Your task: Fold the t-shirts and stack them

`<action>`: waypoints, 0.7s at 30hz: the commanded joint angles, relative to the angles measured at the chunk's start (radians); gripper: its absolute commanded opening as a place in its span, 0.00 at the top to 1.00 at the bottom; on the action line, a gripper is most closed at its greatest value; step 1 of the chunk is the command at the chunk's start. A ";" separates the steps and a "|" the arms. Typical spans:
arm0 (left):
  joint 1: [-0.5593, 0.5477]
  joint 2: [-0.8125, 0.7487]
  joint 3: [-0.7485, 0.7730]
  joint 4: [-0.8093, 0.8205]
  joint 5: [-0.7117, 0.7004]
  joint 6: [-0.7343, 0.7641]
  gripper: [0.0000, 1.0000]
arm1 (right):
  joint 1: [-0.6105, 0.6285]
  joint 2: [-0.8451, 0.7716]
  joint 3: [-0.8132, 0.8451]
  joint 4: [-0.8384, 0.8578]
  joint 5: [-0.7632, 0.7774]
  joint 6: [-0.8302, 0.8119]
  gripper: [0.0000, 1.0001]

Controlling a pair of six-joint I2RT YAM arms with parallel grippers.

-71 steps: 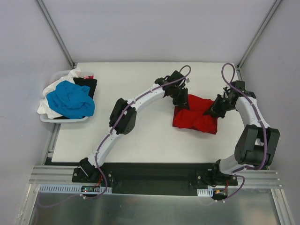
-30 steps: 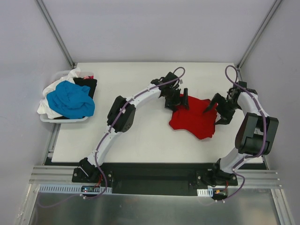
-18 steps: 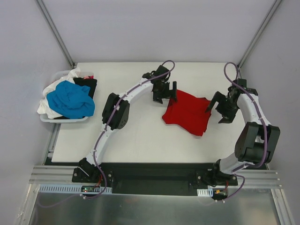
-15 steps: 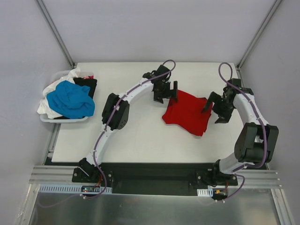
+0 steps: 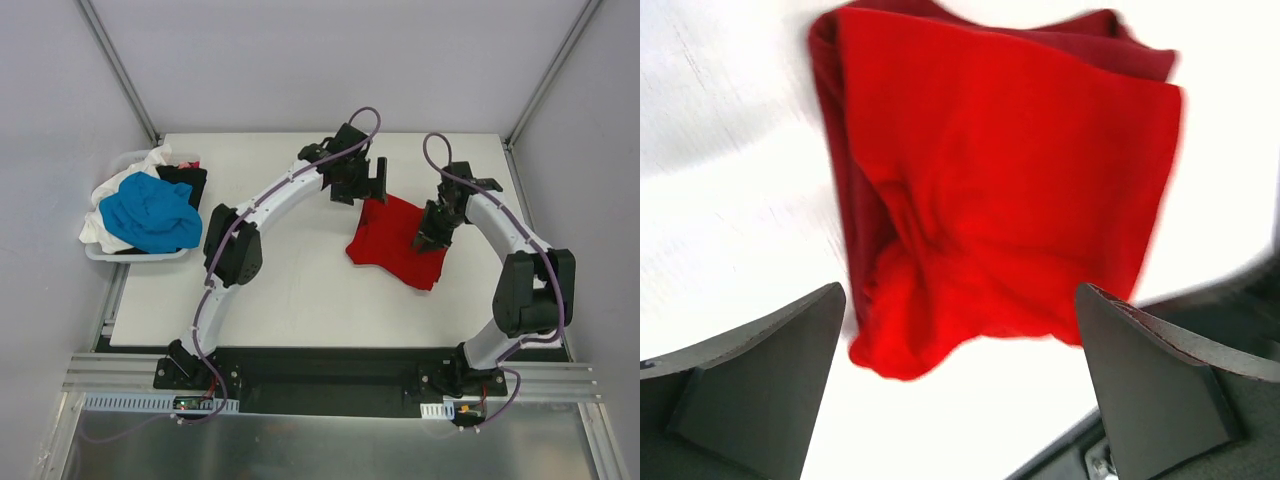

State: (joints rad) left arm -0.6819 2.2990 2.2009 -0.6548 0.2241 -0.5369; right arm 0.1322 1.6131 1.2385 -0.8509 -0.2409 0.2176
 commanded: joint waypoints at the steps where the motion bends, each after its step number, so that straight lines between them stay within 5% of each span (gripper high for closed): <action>1: -0.008 -0.153 -0.053 -0.006 -0.029 0.014 0.01 | 0.038 0.043 0.047 -0.011 0.015 0.057 0.98; 4: -0.008 -0.176 -0.104 -0.006 0.000 0.021 0.01 | 0.044 0.068 0.013 0.013 0.038 0.063 0.99; 5: -0.008 -0.185 -0.121 -0.005 0.003 0.022 0.08 | 0.043 0.079 0.007 0.016 0.048 0.062 0.99; 6: -0.010 -0.196 -0.138 -0.005 0.004 0.026 0.27 | 0.043 0.090 0.003 0.016 0.055 0.062 0.99; 8: -0.008 -0.243 -0.202 -0.005 -0.014 0.029 0.41 | 0.034 0.134 0.001 0.018 0.049 0.071 0.99; 9: -0.008 -0.262 -0.228 -0.008 -0.023 0.035 0.59 | 0.027 0.149 0.003 0.029 0.037 0.074 0.99; 11: -0.007 -0.326 -0.311 -0.008 -0.032 0.040 0.66 | 0.014 0.203 0.006 0.044 -0.017 0.091 0.99; 16: 0.015 -0.478 -0.521 -0.037 -0.061 0.000 0.56 | 0.014 0.280 0.025 0.087 -0.090 0.121 0.99; 21: 0.068 -0.552 -0.567 -0.141 -0.115 -0.034 0.44 | -0.037 0.271 0.038 0.056 -0.083 0.088 0.99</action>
State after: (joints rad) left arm -0.6640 1.8606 1.6436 -0.7082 0.1761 -0.5392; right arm 0.1345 1.8900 1.2552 -0.7940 -0.3134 0.3096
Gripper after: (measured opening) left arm 0.540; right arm 0.012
